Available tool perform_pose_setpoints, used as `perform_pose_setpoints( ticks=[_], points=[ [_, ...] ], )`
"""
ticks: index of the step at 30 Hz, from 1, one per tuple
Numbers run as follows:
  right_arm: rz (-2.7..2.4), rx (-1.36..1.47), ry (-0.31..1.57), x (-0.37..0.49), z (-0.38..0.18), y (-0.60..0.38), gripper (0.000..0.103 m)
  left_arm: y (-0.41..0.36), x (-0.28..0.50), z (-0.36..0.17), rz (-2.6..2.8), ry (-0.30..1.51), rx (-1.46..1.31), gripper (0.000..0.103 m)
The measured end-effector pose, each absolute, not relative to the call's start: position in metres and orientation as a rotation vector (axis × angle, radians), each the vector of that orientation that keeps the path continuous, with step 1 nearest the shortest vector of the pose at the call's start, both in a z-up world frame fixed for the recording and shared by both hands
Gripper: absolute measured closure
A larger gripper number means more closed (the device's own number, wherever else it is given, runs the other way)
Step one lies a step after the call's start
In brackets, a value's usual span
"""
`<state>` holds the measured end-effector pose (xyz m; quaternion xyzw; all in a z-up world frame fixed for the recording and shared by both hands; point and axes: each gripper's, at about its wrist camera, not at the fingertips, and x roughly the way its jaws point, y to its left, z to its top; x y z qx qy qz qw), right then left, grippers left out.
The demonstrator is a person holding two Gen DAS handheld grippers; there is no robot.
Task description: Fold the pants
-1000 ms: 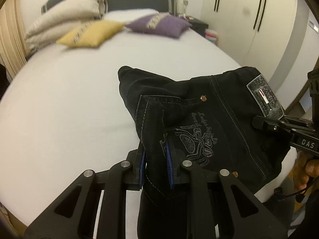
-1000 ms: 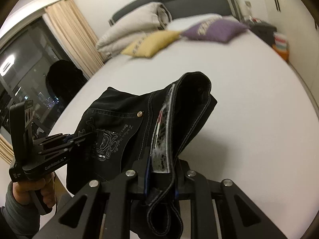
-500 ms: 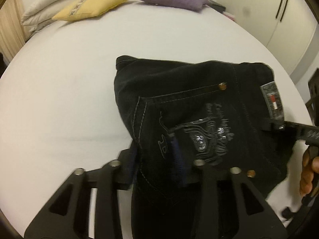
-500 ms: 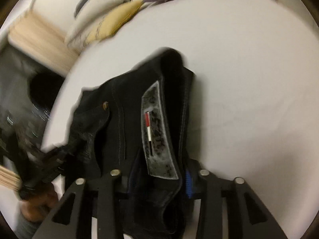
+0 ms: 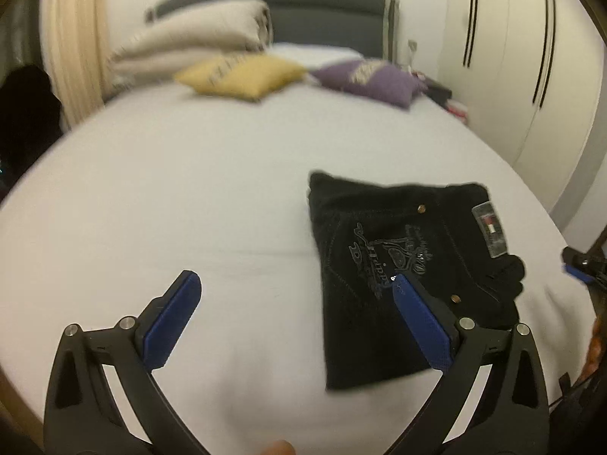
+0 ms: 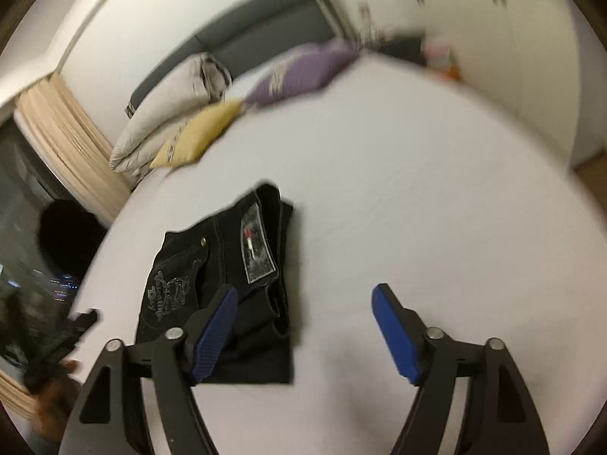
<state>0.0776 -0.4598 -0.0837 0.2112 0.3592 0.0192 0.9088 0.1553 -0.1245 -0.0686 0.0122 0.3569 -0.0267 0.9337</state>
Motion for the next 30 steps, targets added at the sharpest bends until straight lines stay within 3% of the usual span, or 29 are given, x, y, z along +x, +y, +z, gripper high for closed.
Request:
perform_pose_setpoints(
  ticks=[4, 8, 12, 18, 25, 30],
  points=[
    [-0.043, 0.29, 0.523, 0.026, -0.026, -0.45, 0.001, -0.126, 0.086, 0.0, 0.047, 0.513, 0.091, 0.0],
    [-0.097, 0.182, 0.339, -0.009, 0.039, -0.44, 0.0, -0.142, 0.012, 0.069, 0.171, 0.279, 0.233, 0.0],
    [-0.094, 0.182, 0.261, -0.031, 0.091, -0.432, 0.0, -0.145, -0.045, 0.123, 0.099, 0.169, 0.145, 0.0],
    [-0.039, 0.147, 0.221, -0.064, 0.124, -0.413, 0.0, -0.154, -0.06, 0.14, 0.006, 0.304, 0.204, 0.0],
    [-0.067, 0.157, 0.455, -0.052, 0.098, -0.402, 0.0, -0.158, -0.035, 0.101, 0.099, 0.64, 0.082, 0.0],
    [-0.076, 0.178, 0.595, -0.04, 0.069, -0.396, 0.0, -0.169, -0.038, 0.076, 0.078, 0.736, 0.065, 0.0]
  ],
)
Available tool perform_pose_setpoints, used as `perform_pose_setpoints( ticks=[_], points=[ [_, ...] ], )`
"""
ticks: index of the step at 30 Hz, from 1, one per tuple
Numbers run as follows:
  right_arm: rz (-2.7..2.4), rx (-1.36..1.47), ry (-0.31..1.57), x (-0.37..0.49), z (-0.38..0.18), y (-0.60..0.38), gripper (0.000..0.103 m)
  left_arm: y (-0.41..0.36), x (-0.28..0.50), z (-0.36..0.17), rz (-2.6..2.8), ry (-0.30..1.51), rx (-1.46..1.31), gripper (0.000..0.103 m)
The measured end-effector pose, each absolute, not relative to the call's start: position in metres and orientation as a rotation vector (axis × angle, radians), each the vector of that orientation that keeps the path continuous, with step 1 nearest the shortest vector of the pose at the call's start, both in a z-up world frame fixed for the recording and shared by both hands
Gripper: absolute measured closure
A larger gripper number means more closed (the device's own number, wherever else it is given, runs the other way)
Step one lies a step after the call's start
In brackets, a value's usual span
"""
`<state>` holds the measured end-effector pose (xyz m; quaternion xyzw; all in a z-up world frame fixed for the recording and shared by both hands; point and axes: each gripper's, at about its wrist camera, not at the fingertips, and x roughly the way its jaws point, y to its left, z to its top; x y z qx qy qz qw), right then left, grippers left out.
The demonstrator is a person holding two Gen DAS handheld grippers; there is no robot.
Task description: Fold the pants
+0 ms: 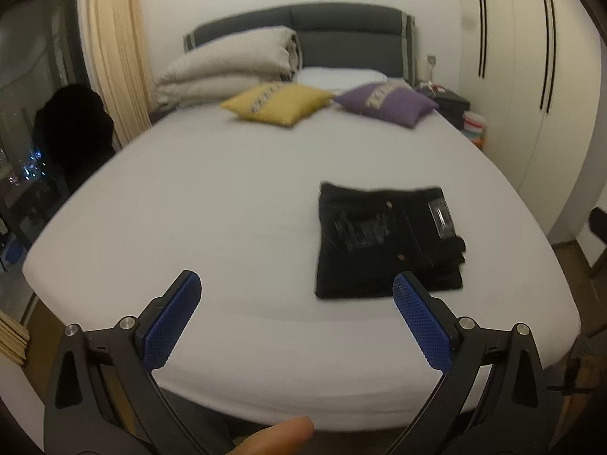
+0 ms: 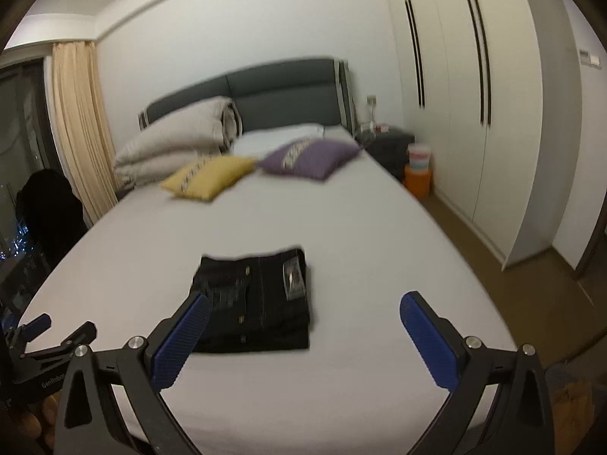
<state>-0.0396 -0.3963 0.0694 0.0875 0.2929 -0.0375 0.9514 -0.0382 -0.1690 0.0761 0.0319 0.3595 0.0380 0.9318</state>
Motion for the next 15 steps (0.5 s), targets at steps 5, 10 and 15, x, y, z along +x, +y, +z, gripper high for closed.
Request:
perform_pose_setpoints(
  ticks=[5, 10, 15],
  points=[
    [-0.061, 0.165, 0.66, -0.036, 0.051, -0.387, 0.0, -0.177, -0.031, 0.049, 0.068, 0.788, 0.067, 0.0],
    [-0.043, 0.151, 0.679, -0.034, 0.046, -0.38, 0.0, -0.185, -0.006, 0.022, 0.049, 0.828, 0.05, 0.0],
    [-0.037, 0.144, 0.697, -0.031, 0.043, -0.378, 0.0, -0.185, 0.0, 0.016, 0.044, 0.841, 0.038, 0.0]
  ],
)
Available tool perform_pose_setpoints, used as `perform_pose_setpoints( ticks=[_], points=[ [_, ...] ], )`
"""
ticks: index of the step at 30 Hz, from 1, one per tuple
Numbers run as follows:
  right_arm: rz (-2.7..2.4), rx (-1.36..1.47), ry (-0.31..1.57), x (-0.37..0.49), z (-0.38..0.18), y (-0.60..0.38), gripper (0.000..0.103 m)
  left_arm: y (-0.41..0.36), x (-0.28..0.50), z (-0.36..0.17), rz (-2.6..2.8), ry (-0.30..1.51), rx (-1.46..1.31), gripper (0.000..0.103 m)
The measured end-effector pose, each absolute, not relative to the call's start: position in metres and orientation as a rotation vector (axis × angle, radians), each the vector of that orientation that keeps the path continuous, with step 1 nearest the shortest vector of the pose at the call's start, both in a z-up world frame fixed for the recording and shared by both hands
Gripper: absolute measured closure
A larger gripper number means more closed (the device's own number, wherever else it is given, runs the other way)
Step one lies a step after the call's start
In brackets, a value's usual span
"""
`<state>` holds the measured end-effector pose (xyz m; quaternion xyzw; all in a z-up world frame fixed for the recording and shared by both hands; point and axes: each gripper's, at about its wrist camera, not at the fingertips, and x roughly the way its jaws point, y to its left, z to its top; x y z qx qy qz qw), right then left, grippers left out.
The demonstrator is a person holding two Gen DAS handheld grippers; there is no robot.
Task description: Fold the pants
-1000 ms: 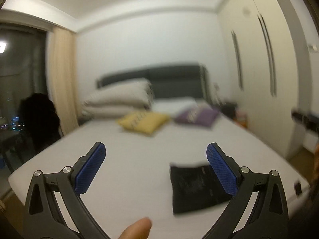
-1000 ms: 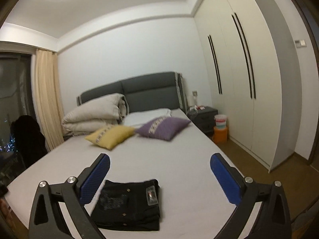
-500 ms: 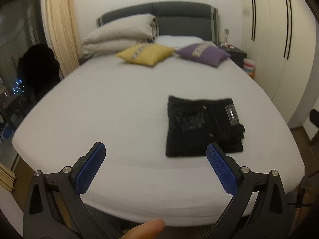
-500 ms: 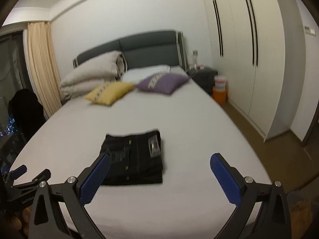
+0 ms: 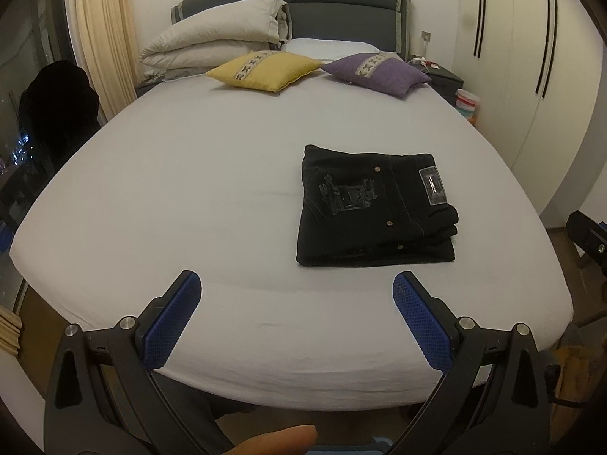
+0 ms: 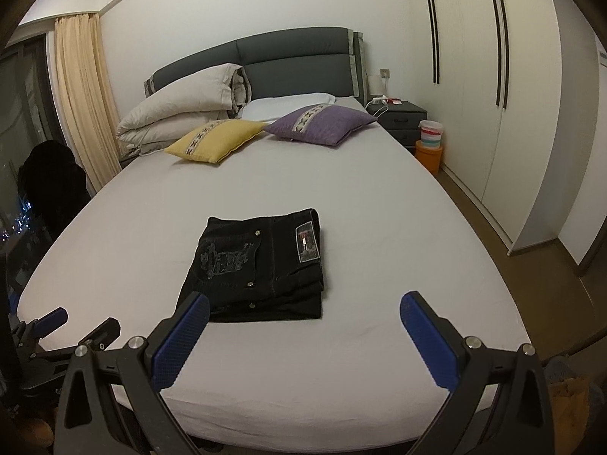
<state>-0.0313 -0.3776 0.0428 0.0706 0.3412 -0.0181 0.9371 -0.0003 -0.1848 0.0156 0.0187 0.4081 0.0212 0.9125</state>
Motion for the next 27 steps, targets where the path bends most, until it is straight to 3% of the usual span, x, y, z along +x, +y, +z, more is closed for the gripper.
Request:
perform_pose_setpoints(
  ticks=[27],
  points=[
    [-0.017, 0.126, 0.752, -0.0269, 0.0352, -0.3689, 0.0, -0.1824, 0.0053, 0.0067, 0.037, 0.866, 0.02, 0.0]
  ],
)
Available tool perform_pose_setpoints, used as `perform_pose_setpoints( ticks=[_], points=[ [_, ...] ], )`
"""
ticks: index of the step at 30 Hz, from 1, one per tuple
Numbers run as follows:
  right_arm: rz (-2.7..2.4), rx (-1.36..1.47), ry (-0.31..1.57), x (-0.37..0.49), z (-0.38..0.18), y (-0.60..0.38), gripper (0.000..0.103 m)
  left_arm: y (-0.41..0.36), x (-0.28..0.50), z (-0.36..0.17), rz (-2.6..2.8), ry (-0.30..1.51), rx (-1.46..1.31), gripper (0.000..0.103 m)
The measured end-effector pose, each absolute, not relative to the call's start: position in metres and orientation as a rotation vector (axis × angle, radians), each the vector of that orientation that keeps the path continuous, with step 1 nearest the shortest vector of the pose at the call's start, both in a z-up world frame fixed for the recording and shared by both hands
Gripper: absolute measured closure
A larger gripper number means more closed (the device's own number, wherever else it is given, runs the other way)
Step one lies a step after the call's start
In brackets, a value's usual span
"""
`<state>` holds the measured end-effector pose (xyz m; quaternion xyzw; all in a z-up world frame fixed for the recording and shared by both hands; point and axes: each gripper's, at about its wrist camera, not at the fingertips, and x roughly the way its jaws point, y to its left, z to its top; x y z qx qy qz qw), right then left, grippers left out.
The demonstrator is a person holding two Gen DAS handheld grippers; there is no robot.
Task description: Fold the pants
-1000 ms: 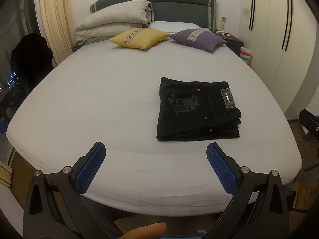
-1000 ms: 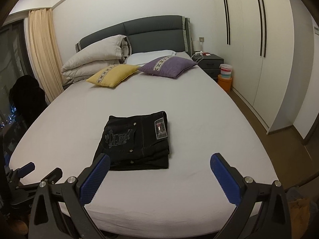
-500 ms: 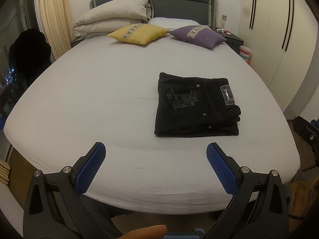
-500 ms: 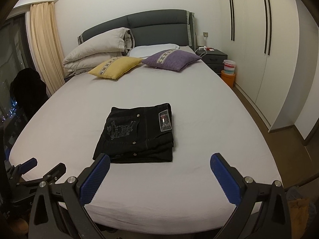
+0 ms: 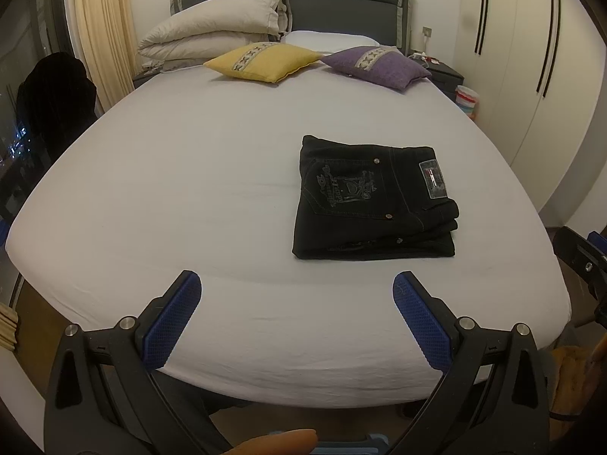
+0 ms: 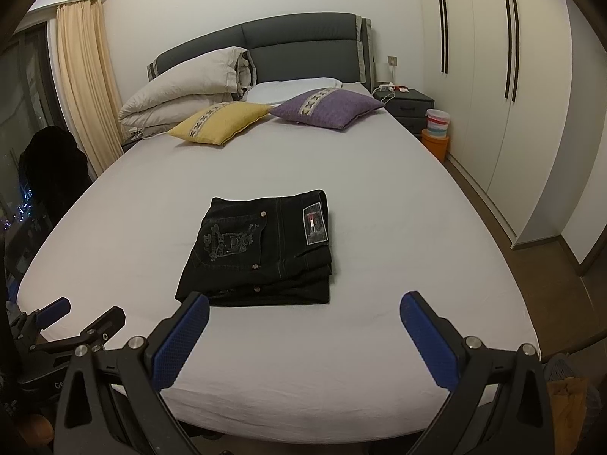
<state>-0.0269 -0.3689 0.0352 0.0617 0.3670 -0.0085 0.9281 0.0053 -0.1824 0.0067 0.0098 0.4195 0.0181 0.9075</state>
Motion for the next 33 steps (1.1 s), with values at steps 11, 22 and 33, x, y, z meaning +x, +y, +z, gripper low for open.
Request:
perform_pose_setpoints(
  ticks=[11, 22, 33],
  points=[
    [-0.016, 0.127, 0.754, -0.0272, 0.0344, -0.3684, 0.0, -0.1831, 0.0065, 0.0056, 0.035, 0.866, 0.02, 0.0],
    [-0.013, 0.125, 0.758, -0.0267, 0.031, -0.3697, 0.0, -0.1828, 0.0074, 0.0049, 0.033, 0.865, 0.02, 0.0],
    [-0.012, 0.125, 0.76, -0.0261, 0.0307, -0.3701, 0.0, -0.183, 0.008, 0.0051, 0.032, 0.866, 0.02, 0.0]
  ],
)
